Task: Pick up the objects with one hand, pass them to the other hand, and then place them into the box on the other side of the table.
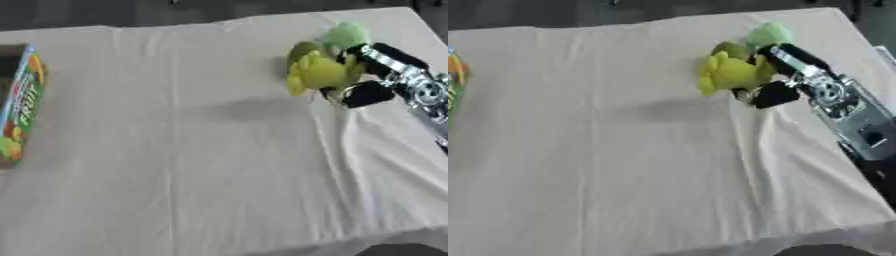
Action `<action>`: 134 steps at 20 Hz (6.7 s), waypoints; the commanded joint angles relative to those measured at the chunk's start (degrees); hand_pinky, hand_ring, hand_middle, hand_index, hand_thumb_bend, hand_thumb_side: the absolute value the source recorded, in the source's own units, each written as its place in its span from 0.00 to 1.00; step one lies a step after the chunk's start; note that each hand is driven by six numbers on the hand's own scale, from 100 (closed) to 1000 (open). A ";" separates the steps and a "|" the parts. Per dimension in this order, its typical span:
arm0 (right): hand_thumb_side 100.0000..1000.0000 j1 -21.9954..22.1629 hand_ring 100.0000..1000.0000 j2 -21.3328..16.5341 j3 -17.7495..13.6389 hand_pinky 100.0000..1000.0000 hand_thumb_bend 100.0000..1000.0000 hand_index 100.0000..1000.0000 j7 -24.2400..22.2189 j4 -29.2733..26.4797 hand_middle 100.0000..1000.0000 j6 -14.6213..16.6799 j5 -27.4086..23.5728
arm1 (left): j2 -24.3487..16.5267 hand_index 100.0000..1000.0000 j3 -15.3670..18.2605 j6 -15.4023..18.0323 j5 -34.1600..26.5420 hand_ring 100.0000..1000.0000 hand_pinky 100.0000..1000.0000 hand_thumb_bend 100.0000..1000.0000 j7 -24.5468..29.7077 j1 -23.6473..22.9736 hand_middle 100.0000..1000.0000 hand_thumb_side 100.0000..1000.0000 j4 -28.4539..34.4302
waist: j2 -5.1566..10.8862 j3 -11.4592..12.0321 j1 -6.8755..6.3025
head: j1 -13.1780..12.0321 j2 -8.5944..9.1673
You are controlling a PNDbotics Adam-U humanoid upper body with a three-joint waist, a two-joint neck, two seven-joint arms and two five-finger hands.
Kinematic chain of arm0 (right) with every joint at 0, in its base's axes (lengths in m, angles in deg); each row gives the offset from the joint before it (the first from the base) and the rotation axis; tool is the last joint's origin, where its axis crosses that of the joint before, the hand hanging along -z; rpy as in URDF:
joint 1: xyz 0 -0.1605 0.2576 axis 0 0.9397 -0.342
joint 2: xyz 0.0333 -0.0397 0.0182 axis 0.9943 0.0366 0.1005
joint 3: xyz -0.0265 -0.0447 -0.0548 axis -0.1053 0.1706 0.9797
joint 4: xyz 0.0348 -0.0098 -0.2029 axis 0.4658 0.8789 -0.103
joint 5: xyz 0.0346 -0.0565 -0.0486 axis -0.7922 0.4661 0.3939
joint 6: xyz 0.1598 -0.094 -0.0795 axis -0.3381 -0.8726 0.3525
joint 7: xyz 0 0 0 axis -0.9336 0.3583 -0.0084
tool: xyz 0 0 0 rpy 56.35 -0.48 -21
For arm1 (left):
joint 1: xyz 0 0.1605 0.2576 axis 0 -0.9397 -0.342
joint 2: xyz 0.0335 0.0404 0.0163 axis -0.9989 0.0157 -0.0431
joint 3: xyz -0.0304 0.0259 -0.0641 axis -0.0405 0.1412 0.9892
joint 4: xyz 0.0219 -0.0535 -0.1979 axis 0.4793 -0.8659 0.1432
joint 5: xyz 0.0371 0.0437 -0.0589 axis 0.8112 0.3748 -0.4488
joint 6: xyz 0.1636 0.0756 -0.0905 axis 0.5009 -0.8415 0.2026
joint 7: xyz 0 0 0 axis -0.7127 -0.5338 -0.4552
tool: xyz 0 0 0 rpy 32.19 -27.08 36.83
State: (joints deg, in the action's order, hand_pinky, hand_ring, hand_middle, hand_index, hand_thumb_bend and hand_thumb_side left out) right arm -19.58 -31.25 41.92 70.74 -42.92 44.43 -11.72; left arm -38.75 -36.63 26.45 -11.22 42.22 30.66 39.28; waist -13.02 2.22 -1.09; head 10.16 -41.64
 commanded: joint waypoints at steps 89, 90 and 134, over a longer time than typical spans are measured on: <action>0.00 -6.20 0.47 24.28 8.90 0.72 0.06 0.39 11.38 3.87 0.33 13.77 -2.94 | 5.85 0.80 -24.71 -13.91 36.50 0.80 0.75 0.46 55.08 32.44 0.75 0.52 -8.22 | 3.41 1.37 -1.83 | -0.58 -1.37; 0.00 -6.18 0.47 24.28 8.95 0.72 0.06 0.39 11.39 3.59 0.33 13.85 -2.92 | 5.89 0.80 -24.82 -14.02 36.83 0.80 0.75 0.46 55.08 32.55 0.75 0.49 -8.49 | 3.43 1.39 -1.87 | -0.67 -1.36; 0.00 -5.83 0.46 22.71 9.97 0.68 0.11 0.38 10.24 -5.52 0.32 13.81 -2.48 | 6.06 0.82 -24.62 -16.96 35.25 0.81 0.76 0.45 55.09 30.42 0.76 0.44 -13.84 | 2.92 1.46 -2.03 | -1.88 0.44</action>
State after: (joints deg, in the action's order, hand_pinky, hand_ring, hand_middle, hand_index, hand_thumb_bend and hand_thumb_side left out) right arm -24.40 -7.97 51.88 80.82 -46.76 58.23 -14.61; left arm -32.22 -61.51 13.75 24.87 93.64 60.30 24.82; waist -11.34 3.60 -3.17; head 8.21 -41.60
